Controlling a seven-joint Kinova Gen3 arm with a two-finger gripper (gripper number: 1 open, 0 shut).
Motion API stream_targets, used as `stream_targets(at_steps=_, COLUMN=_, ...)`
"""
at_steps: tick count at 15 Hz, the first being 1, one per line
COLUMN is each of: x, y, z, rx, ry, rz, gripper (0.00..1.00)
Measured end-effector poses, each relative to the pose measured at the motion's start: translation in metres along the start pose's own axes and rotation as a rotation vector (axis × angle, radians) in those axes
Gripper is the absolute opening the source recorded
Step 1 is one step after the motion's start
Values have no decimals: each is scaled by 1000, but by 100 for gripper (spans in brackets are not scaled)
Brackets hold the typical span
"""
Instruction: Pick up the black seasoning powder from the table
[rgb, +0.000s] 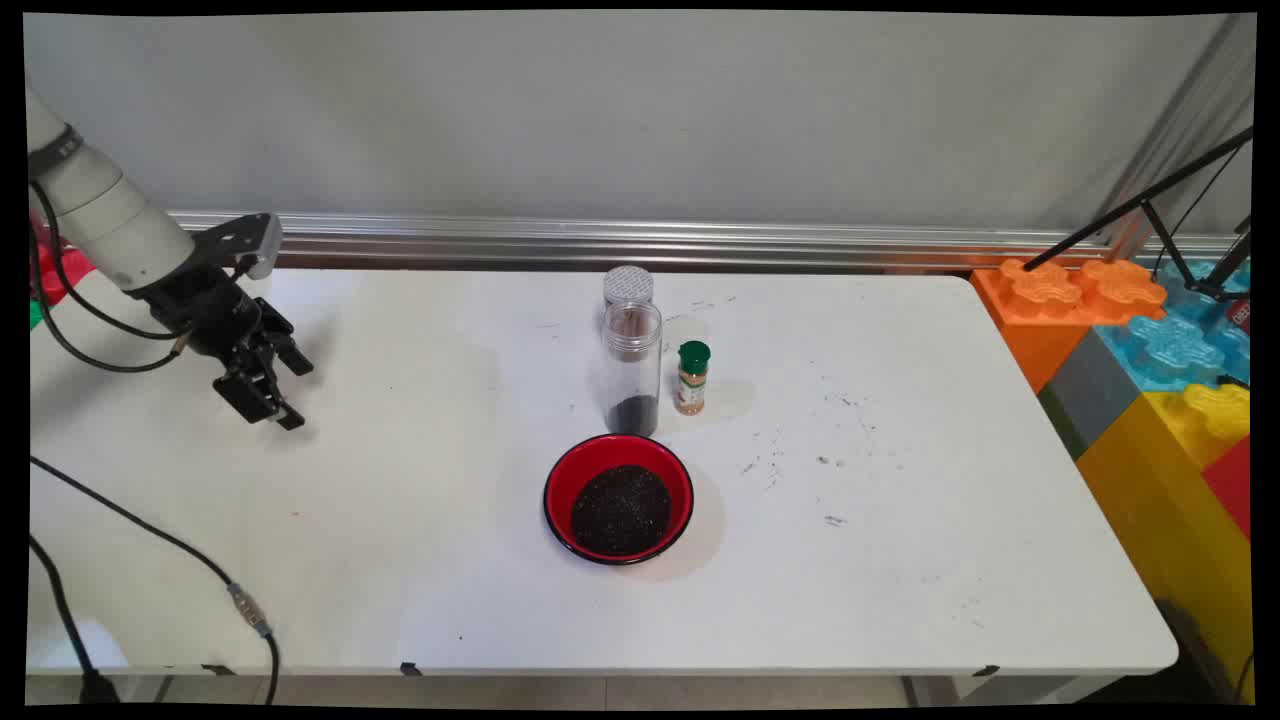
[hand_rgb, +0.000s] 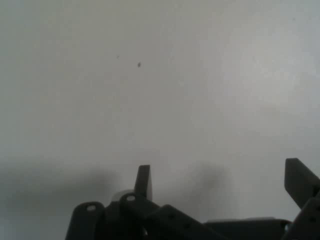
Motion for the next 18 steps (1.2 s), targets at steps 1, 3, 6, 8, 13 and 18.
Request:
stream_targets(at_steps=1, x=3, y=1, z=0, rx=-6, ry=3, rz=2, gripper=100)
stream_targets(at_steps=3, x=13, y=5, z=2, rx=-19, ry=13, rz=12, gripper=100)
stream_targets(at_steps=6, x=37, y=11, z=9, rx=-36, ry=38, rz=35, gripper=100)
stream_targets(at_steps=8, x=54, y=15, z=15, rx=-44, ry=53, rz=57, gripper=100)
stream_targets(at_steps=13, x=97, y=22, z=30, rx=-60, ry=84, rz=152, gripper=100)
stream_targets(at_steps=18, x=134, y=26, z=41, rx=-67, ry=106, rz=263, gripper=100)
